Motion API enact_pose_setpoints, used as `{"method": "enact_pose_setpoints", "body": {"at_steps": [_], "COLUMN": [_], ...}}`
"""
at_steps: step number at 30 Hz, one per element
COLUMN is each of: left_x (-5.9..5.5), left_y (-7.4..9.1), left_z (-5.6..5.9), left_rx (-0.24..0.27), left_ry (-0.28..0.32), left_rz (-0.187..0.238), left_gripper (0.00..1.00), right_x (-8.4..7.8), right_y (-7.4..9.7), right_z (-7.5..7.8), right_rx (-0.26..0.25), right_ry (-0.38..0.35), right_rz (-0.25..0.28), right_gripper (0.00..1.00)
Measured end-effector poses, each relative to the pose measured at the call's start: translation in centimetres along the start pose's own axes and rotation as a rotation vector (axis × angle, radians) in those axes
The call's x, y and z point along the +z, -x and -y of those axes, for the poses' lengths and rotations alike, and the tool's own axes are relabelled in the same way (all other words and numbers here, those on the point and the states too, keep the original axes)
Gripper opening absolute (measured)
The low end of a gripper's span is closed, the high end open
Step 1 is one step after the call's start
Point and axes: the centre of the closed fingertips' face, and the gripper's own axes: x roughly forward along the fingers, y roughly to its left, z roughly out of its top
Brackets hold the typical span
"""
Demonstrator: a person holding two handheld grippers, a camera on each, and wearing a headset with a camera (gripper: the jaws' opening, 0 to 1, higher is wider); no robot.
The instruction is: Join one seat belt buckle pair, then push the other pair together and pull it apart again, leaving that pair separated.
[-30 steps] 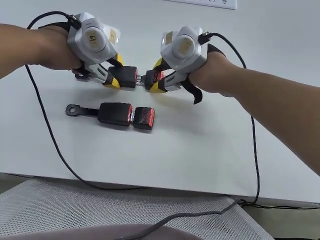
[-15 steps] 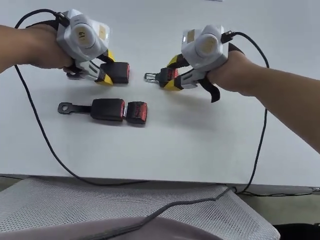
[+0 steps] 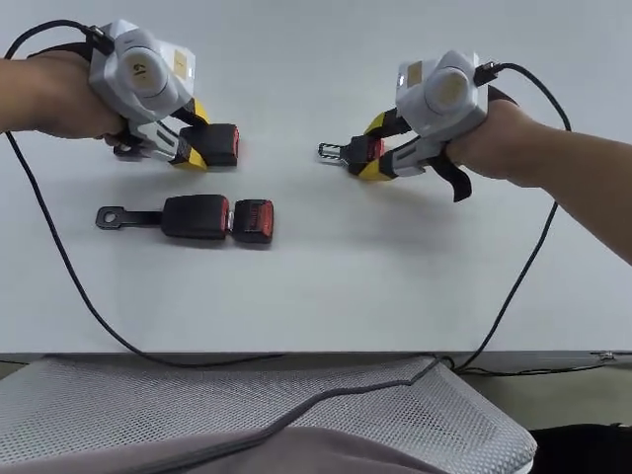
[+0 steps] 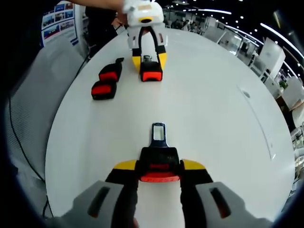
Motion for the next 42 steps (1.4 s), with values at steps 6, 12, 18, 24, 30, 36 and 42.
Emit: {"method": "enact_pose_setpoints", "body": {"at_steps": [6, 12, 18, 24, 30, 36, 42], "left_x": [0.2, 0.3, 0.3, 0.3, 0.2, -0.2, -0.2], "left_y": [0.1, 0.1, 0.0, -0.1, -0.2, 1.3, 3.4], "left_z": [0.2, 0.3, 0.2, 0.2, -0.1, -0.6, 1.0], "left_rx": [0.003, -0.003, -0.010, -0.015, -0.013, 0.025, 0.059], "left_ry": [0.004, 0.000, 0.003, -0.015, -0.001, 0.058, 0.054], "left_rz": [-0.001, -0.005, -0.015, -0.027, -0.037, -0.017, 0.002], "left_gripper": [0.32, 0.32, 0.33, 0.33, 0.34, 0.44, 0.48], "right_x": [-2.0, -3.5, -4.6, -4.7, -4.8, -4.2, -3.0], "right_y": [0.9, 1.4, 1.7, 2.0, 2.4, 4.4, 5.8], "right_z": [0.1, 0.3, 0.5, 0.5, 0.9, 0.6, -1.3], "right_rx": [0.002, 0.011, 0.015, 0.016, -0.027, -0.103, -0.159], "right_ry": [0.006, 0.011, 0.023, 0.030, -0.005, -0.108, -0.164], "right_rz": [-0.059, -0.091, -0.125, -0.146, -0.141, -0.070, -0.012], "right_gripper": [0.34, 0.34, 0.35, 0.35, 0.48, 0.52, 0.52]}}
